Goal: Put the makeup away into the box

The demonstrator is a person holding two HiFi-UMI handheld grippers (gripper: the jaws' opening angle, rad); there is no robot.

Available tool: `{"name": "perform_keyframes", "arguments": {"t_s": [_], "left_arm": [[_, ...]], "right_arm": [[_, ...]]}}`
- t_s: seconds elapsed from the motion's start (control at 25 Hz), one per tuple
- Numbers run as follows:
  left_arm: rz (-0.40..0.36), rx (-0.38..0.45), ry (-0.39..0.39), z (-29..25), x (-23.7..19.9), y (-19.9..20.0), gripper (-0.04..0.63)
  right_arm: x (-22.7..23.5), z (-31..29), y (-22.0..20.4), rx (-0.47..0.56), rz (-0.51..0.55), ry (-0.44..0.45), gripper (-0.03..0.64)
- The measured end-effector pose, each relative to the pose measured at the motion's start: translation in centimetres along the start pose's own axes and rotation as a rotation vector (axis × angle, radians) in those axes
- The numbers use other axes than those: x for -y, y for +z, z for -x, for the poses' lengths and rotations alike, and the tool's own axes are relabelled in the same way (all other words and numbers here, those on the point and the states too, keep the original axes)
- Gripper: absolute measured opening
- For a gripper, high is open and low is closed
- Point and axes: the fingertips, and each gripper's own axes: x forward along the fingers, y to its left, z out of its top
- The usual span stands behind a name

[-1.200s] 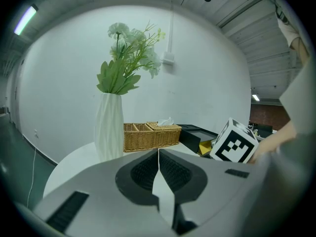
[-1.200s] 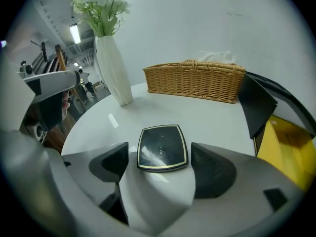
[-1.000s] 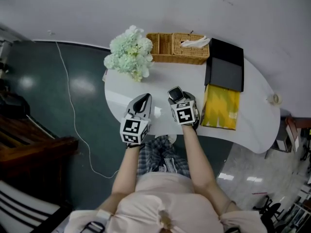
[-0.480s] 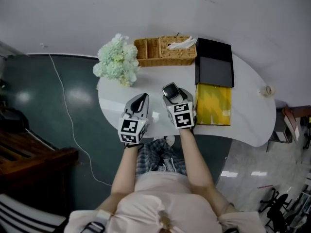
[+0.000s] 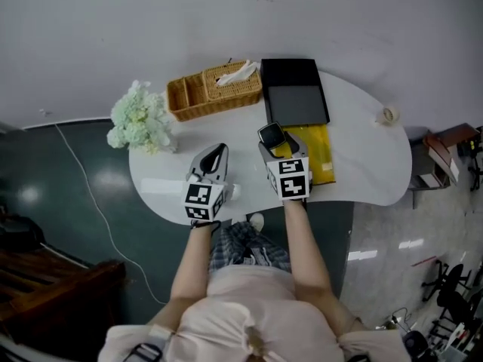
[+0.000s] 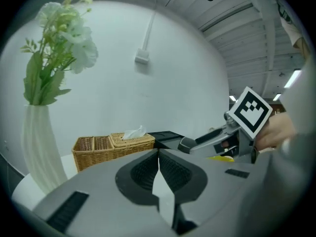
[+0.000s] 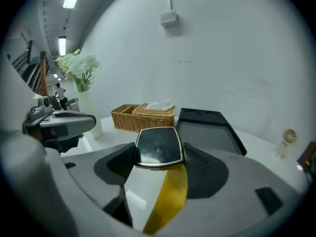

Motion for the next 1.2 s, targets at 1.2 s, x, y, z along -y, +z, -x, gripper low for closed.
{"name": "perform_keyframes", "arguments": {"t_s": [1.2], "left_arm": [[-0.024,-0.088,-0.140,-9.6,6.1,-0.7,0.028]], "right_arm": [[8.9,-2.6,-9.3,-0.324,-0.128,0.025,0.422]]}}
